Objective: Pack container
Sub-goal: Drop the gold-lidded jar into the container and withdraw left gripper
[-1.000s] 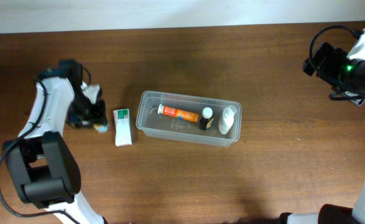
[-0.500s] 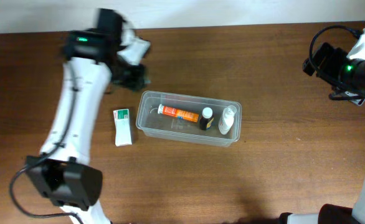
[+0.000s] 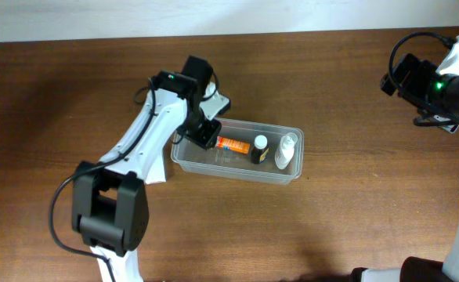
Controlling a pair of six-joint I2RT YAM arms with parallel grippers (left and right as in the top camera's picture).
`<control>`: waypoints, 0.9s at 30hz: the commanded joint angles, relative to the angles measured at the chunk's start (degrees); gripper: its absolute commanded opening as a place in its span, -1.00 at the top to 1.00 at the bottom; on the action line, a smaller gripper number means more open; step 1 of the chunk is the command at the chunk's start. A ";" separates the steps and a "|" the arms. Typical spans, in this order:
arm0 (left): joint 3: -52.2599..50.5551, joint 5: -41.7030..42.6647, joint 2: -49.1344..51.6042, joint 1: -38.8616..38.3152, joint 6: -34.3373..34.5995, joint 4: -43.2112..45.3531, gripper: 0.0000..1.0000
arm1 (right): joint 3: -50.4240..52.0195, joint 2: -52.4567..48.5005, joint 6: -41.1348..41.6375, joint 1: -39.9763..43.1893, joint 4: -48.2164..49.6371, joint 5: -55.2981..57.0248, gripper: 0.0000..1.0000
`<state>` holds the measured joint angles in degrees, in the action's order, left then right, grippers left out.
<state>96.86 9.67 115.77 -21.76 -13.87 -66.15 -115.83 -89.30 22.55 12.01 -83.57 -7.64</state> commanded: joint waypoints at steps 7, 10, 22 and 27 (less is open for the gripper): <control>-3.17 -0.22 1.36 -0.28 0.50 3.65 0.38 | -0.31 -0.22 0.42 0.39 0.15 -0.33 -0.97; -4.85 -0.20 1.42 -0.66 0.50 6.08 0.37 | -0.31 -0.22 0.42 0.39 0.15 -0.33 -0.97; -8.00 -2.40 1.62 -7.37 0.50 11.50 0.35 | -0.31 -0.22 0.42 0.39 0.15 -0.35 -0.97; -8.02 -2.99 1.66 -9.97 0.52 12.50 0.34 | -0.31 -0.22 0.42 0.39 0.15 -0.33 -0.97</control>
<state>89.12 7.42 117.03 -30.72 -13.72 -53.89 -115.83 -89.32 22.55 12.03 -83.57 -7.64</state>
